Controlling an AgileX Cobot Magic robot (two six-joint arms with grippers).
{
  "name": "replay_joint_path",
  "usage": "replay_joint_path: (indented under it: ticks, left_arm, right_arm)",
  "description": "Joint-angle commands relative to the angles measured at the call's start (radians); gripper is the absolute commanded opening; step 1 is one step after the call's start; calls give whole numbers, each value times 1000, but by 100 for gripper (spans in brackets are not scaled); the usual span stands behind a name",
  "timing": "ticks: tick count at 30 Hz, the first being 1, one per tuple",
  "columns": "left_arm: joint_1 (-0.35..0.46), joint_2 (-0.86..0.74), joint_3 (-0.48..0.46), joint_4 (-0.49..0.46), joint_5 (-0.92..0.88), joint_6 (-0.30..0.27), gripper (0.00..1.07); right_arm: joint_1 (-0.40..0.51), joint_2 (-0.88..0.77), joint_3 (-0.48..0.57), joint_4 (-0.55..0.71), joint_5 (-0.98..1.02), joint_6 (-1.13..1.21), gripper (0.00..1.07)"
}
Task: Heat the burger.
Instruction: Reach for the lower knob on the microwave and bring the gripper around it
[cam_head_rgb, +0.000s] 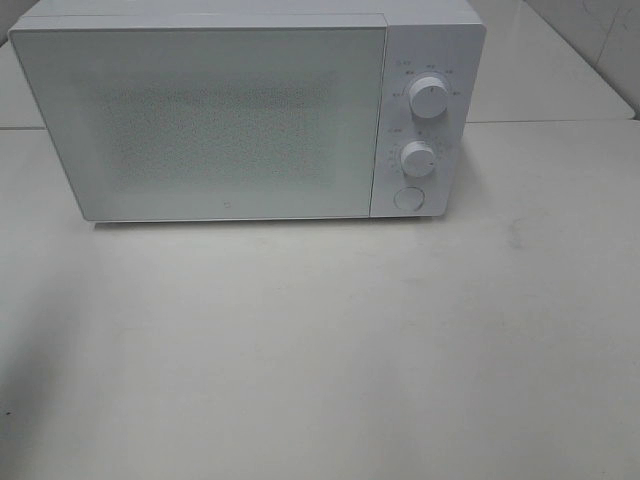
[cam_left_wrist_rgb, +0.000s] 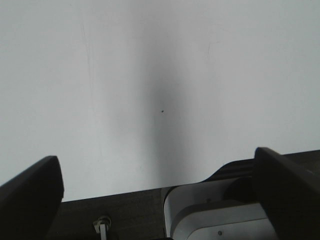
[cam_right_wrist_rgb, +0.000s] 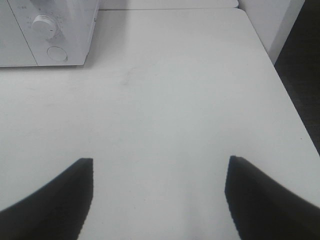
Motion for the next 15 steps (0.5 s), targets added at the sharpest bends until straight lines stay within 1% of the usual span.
replay_joint_path:
  ticks: [1, 2, 4, 6, 7, 10, 11, 12, 13, 14, 15]
  left_arm:
    - [1, -96, 7, 4, 17, -21, 97]
    - [1, -96, 7, 4, 17, -21, 97]
    - [1, -163, 7, 4, 19, -21, 97]
    - [1, -187, 10, 4, 22, -21, 97]
    - [1, -230, 28, 4, 22, -21, 97]
    - [1, -249, 44, 4, 22, -21, 97]
    - [1, -299, 91, 4, 21, -21, 97]
    - [1, -324, 111, 4, 19, -21, 97]
    - [1, -324, 111, 4, 19, -21, 97]
    - [1, -372, 163, 4, 15, -21, 97]
    - [1, -372, 163, 4, 15, -21, 97]
  right_arm:
    - [-5, -28, 1, 0, -7, 4, 71]
    - [-5, -28, 1, 0, -7, 4, 71]
    - [-5, -28, 1, 0, -7, 4, 71]
    - [-5, -28, 1, 0, -7, 4, 71]
    - [-5, -28, 1, 0, -7, 4, 71]
    - [-5, -28, 1, 0, -7, 4, 71]
    - [-5, -28, 1, 0, -7, 4, 71]
    - [-5, -28, 1, 0, -7, 4, 71]
    - [-5, -28, 1, 0, -7, 4, 71]
    - [-5, -28, 1, 0, -7, 4, 71]
    - [-5, -28, 1, 0, -7, 4, 71]
